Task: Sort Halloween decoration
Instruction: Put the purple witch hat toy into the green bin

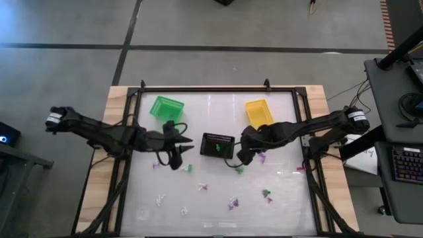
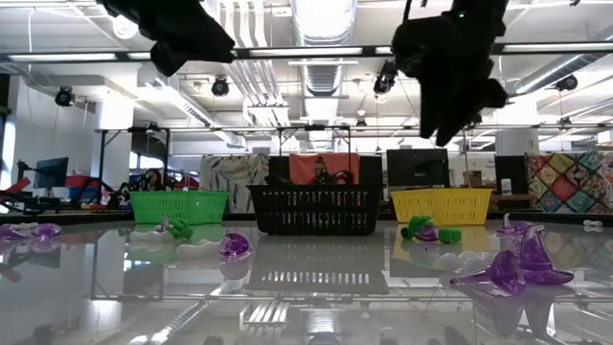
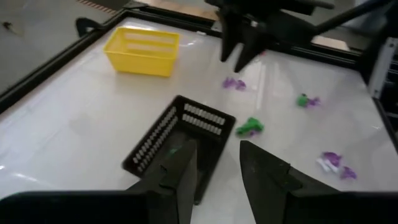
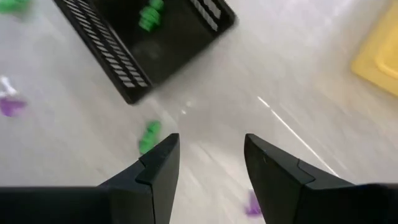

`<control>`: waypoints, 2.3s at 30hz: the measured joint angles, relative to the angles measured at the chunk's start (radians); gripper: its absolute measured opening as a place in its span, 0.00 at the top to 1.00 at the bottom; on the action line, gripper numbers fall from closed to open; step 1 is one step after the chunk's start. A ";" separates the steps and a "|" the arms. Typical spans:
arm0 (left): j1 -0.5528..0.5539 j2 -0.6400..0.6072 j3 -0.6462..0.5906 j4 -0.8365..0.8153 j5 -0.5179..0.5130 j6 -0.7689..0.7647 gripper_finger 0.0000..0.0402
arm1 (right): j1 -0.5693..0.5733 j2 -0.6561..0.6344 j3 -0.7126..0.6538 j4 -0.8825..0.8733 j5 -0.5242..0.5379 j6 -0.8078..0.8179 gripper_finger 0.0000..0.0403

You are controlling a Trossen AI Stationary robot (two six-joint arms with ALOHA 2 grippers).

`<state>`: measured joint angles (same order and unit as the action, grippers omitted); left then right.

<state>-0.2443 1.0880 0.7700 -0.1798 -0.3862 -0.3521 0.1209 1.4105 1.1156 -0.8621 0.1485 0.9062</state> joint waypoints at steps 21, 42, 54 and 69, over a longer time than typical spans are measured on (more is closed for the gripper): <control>-0.036 0.005 0.000 0.016 0.000 0.032 0.74 | 0.023 0.000 -0.047 -0.153 -0.054 0.125 0.58; -0.036 0.005 0.000 0.016 -0.051 0.033 0.74 | 0.128 0.000 -0.114 -0.198 -0.108 0.371 0.58; -0.036 0.005 0.000 0.016 -0.053 0.044 0.74 | 0.141 0.057 -0.117 -0.195 -0.099 0.451 0.58; -0.036 0.005 0.000 0.016 -0.053 0.047 0.74 | 0.103 0.254 -0.117 -0.099 -0.124 0.336 0.59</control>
<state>-0.2798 1.0927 0.7700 -0.1642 -0.4389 -0.3050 0.2240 1.6642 0.9981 -0.9615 0.0248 1.2422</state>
